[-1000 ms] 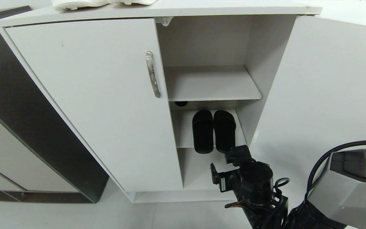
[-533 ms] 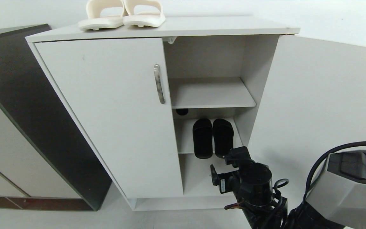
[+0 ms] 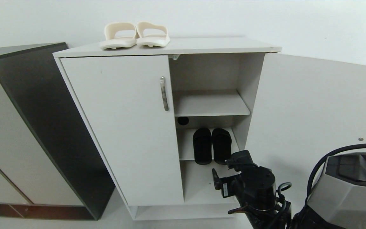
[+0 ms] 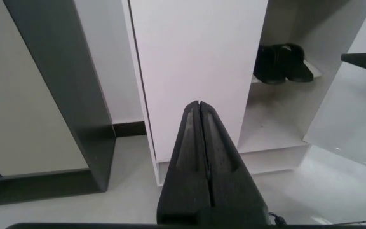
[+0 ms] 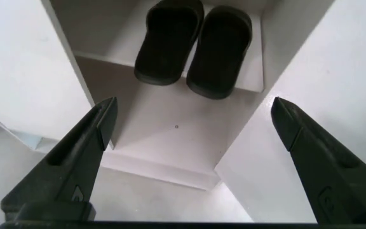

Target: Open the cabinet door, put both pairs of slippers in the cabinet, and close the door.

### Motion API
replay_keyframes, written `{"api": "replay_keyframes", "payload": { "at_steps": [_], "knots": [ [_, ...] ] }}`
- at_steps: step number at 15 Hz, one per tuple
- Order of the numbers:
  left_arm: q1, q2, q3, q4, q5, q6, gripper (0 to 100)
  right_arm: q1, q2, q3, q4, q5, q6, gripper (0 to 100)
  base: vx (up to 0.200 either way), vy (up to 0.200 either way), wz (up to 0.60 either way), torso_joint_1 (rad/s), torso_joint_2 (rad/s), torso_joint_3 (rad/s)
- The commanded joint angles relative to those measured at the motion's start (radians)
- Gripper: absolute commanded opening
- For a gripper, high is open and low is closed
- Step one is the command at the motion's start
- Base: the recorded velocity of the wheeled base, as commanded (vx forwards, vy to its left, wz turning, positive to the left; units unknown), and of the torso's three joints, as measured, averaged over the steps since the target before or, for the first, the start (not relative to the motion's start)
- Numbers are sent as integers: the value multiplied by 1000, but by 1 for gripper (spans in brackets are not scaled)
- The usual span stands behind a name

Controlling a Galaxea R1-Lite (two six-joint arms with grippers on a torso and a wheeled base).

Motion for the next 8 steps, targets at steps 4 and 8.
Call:
{"api": "replay_keyframes", "payload": {
  "at_steps": [4, 8],
  "knots": [
    [0, 2, 0, 1, 0, -1, 0, -2, -12, 127, -163, 129, -52, 100, 0, 0, 0, 0, 0, 0],
    [0, 2, 0, 1, 0, -1, 0, -5, -9, 144, -166, 127, -60, 100, 0, 50, 0, 1, 1, 2]
  ]
}}
